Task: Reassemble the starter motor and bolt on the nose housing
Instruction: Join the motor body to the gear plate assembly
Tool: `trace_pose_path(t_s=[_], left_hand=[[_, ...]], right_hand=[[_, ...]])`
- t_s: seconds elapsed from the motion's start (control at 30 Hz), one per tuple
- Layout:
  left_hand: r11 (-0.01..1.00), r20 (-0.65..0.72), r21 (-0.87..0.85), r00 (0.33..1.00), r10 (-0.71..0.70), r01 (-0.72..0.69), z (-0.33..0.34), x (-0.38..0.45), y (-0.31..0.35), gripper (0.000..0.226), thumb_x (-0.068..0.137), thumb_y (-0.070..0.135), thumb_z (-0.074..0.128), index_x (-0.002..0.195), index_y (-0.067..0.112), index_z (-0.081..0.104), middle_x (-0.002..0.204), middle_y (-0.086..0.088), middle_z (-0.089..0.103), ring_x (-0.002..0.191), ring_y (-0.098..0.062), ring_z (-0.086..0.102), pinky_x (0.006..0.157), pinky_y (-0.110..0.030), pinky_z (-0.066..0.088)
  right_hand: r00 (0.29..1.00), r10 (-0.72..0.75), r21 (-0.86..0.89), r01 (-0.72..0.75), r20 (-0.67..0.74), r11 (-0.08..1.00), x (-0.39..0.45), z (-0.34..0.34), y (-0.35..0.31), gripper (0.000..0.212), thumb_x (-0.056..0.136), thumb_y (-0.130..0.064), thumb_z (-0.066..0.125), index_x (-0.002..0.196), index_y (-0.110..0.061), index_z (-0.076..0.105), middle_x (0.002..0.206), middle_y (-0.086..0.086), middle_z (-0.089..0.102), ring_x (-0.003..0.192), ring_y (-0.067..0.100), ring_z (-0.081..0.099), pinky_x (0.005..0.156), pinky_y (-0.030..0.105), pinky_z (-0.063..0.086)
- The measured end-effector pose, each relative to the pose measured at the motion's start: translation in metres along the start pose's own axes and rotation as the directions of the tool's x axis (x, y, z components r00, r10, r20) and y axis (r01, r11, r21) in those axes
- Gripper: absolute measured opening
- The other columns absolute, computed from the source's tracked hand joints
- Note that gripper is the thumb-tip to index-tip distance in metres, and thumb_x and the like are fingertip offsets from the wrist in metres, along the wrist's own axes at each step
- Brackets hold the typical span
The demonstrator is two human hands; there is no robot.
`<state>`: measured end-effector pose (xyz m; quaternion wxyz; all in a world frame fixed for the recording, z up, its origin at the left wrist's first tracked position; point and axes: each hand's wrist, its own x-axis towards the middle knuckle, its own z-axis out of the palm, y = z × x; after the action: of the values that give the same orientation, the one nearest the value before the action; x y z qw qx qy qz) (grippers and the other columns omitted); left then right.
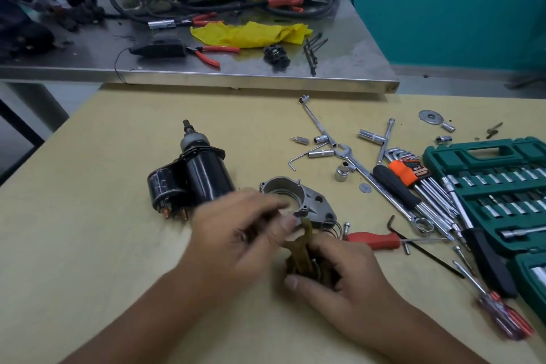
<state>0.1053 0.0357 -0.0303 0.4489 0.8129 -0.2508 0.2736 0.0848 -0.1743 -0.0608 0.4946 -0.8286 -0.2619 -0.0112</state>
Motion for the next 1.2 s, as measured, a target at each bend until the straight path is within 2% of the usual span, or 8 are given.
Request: trace_pose_path(t_s=[0.07,0.13,0.23,0.37,0.47,0.7,1.0,1.2], left_hand=[[0.97,-0.116,0.241,0.992,0.042,-0.013,-0.028,0.016,-0.025,0.024,0.096,0.027,0.065,0.097,0.006,0.077,0.093,0.002,0.071,0.086,-0.013,0.066,0.077,-0.026,0.05],[0.906,-0.131,0.398,0.986,-0.103,0.147,-0.061,0.027,-0.052,0.037,0.085,0.035,0.066,0.111,0.012,0.075,0.11,-0.005,0.069,0.102,-0.025,0.062,0.091,-0.035,0.047],[0.854,0.075,0.33,0.89,-0.449,0.403,-0.089,0.027,-0.076,0.065,0.072,0.056,0.065,0.132,0.032,0.062,0.127,0.002,0.057,0.114,-0.02,0.057,0.098,-0.044,0.048],[0.842,0.17,0.309,0.845,-0.507,0.443,-0.091,0.022,-0.086,0.081,0.063,0.068,0.068,0.139,0.045,0.051,0.129,0.011,0.047,0.118,-0.006,0.052,0.104,-0.038,0.046],[0.791,0.173,0.341,0.793,-0.584,0.508,-0.087,0.023,-0.087,0.099,0.05,0.079,0.074,0.14,0.049,0.047,0.122,0.024,0.045,0.112,0.003,0.054,0.097,-0.036,0.048],[0.773,0.13,0.324,0.784,-0.607,0.545,-0.072,0.028,-0.071,0.1,0.04,0.074,0.086,0.13,0.062,0.044,0.121,0.016,0.054,0.114,-0.016,0.06,0.093,-0.048,0.056],[0.73,0.079,0.411,0.777,-0.625,0.546,-0.066,0.031,-0.06,0.088,0.042,0.077,0.073,0.122,0.062,0.042,0.106,0.022,0.049,0.1,0.001,0.054,0.086,-0.04,0.054],[0.449,-0.014,0.812,0.782,-0.623,0.373,-0.054,0.034,-0.045,0.097,0.048,0.084,0.056,0.134,0.045,0.038,0.121,0.018,0.049,0.112,-0.023,0.04,0.08,-0.042,0.036]], right_hand=[[0.998,0.06,0.004,-0.06,-0.012,0.998,-0.001,0.002,0.001,0.016,0.086,-0.032,0.077,0.092,-0.028,0.063,0.073,-0.006,0.059,0.059,0.01,0.052,0.051,0.025,0.039],[0.992,0.121,0.064,-0.119,-0.03,0.991,0.0,0.001,0.0,0.013,0.084,-0.03,0.075,0.092,-0.026,0.065,0.071,-0.006,0.061,0.057,0.014,0.052,0.051,0.027,0.039],[0.99,0.135,0.112,-0.13,-0.033,0.985,0.002,0.0,-0.002,0.014,0.082,-0.027,0.073,0.095,-0.022,0.068,0.081,-0.015,0.07,0.058,0.005,0.058,0.053,0.019,0.043],[0.99,0.143,0.129,-0.139,-0.02,0.982,0.003,0.001,-0.004,0.02,0.082,-0.027,0.073,0.102,-0.026,0.07,0.089,-0.007,0.075,0.068,0.019,0.069,0.059,0.042,0.056],[0.987,0.156,0.118,-0.151,-0.034,0.981,0.005,0.001,-0.002,0.019,0.081,-0.03,0.073,0.099,-0.028,0.069,0.083,-0.005,0.072,0.061,0.02,0.064,0.053,0.039,0.052],[0.985,0.173,0.118,-0.17,-0.018,0.978,0.007,0.0,0.0,0.023,0.078,-0.033,0.075,0.1,-0.029,0.069,0.087,-0.003,0.074,0.067,0.023,0.068,0.058,0.048,0.054],[0.985,0.173,0.097,-0.171,-0.017,0.98,0.007,0.0,-0.004,0.026,0.074,-0.034,0.078,0.099,-0.034,0.069,0.083,0.0,0.072,0.057,0.029,0.058,0.05,0.043,0.047],[0.986,0.163,0.09,-0.158,-0.044,0.983,0.005,0.002,-0.005,0.03,0.075,-0.033,0.078,0.102,-0.038,0.068,0.091,-0.008,0.076,0.063,0.019,0.067,0.057,0.043,0.055]])
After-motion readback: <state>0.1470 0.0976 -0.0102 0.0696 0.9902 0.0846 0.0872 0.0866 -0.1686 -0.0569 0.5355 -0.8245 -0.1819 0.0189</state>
